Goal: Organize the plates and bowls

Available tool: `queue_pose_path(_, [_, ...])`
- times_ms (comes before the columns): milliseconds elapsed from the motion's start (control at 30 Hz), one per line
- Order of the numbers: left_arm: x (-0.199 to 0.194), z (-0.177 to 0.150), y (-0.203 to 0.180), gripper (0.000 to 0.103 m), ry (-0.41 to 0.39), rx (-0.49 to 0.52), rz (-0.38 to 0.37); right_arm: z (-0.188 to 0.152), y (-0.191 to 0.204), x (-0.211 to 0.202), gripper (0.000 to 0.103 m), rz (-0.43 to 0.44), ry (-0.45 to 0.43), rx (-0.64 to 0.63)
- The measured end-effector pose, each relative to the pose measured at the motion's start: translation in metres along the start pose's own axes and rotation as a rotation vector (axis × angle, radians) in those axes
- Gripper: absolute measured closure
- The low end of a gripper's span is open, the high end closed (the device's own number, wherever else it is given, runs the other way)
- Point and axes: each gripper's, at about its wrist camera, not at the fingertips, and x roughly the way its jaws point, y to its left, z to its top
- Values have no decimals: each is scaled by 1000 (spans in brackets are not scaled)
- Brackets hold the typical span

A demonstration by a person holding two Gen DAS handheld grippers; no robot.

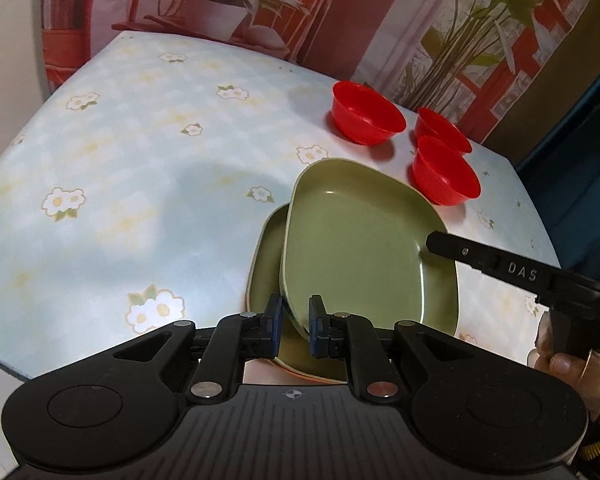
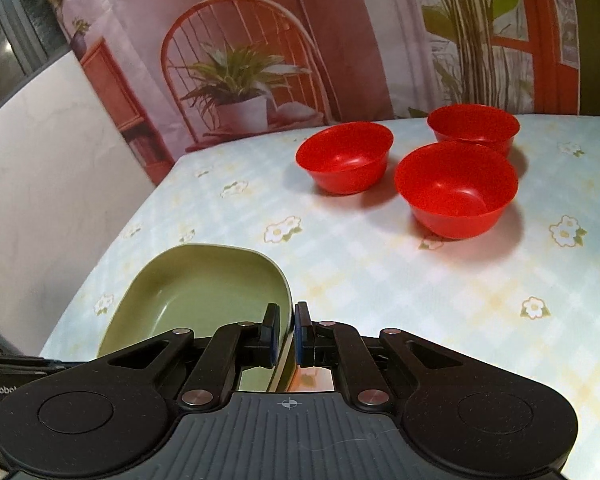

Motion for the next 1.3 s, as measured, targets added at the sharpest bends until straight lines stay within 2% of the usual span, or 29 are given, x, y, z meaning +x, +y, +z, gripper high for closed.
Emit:
queue_pose_path(167, [-4, -2, -1, 89, -28, 9, 25, -5, 9, 3, 96, -6, 13, -29])
queue_pose_path(267, [-1, -8, 0, 88, -14, 6, 24, -8, 11, 5, 96, -15, 22, -42])
queue_pose_path(433, [3, -12, 11, 88, 0, -59, -6, -9, 15, 7, 96, -27, 27, -74])
queue_pose_path(633, [3, -12, 8, 88, -14, -44, 15, -12, 19, 10, 96, -40, 30, -110])
queue_pose_path(1167, [7, -14, 11, 88, -4, -69, 16, -16, 25, 13, 95, -58, 35, -175])
queue_pose_path(1233, [7, -15, 11, 88, -2, -72, 18, -16, 26, 13, 95, -60, 36, -181])
queue_pose_path(1300, [8, -15, 11, 82, -2, -80, 12, -16, 26, 13, 95, -60, 39, -185])
